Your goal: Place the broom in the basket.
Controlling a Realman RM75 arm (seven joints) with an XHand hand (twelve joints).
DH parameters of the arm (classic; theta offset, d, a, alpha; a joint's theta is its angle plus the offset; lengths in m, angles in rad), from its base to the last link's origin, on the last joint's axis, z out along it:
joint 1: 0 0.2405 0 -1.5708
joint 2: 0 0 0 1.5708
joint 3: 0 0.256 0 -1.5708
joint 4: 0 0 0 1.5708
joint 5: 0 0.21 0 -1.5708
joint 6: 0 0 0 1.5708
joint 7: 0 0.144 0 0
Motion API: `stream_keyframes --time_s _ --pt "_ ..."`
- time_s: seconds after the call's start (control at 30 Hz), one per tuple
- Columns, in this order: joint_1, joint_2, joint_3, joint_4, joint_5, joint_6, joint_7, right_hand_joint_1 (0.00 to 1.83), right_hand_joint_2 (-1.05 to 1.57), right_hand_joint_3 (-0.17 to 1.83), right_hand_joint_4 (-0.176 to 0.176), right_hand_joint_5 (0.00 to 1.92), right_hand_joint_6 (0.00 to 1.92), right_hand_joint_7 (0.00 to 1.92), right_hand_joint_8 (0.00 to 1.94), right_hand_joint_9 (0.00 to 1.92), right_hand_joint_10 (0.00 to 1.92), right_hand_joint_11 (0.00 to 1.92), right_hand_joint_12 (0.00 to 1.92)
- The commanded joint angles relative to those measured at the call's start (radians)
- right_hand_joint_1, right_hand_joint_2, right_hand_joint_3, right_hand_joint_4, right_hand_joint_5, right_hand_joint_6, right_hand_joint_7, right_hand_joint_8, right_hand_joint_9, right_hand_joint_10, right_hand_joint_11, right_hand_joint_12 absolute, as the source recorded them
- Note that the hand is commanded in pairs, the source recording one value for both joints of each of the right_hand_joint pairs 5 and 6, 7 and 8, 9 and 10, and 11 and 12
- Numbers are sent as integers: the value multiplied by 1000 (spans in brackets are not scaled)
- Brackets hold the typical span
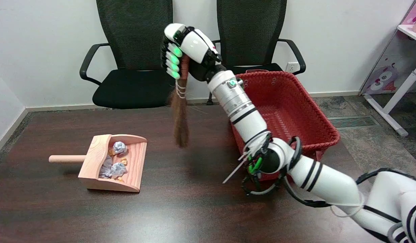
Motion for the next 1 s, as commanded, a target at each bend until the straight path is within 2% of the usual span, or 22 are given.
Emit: stream_keyframes --time_s 0.03,0.4,1.0 --pt "-30 191 20 -33 141 147 5 615 1205 1423 14 1920 1920 1920 1920 1920 1920 1920 1920" --pt "-59 226 32 -21 138 120 29 630 1180 1451 14 1920 1920 1920 1920 1920 1920 1920 1920" --pt "-80 237 50 -21 126 98 49 638 1172 1452 13 1920 1920 1920 1920 1920 1920 1920 1920"
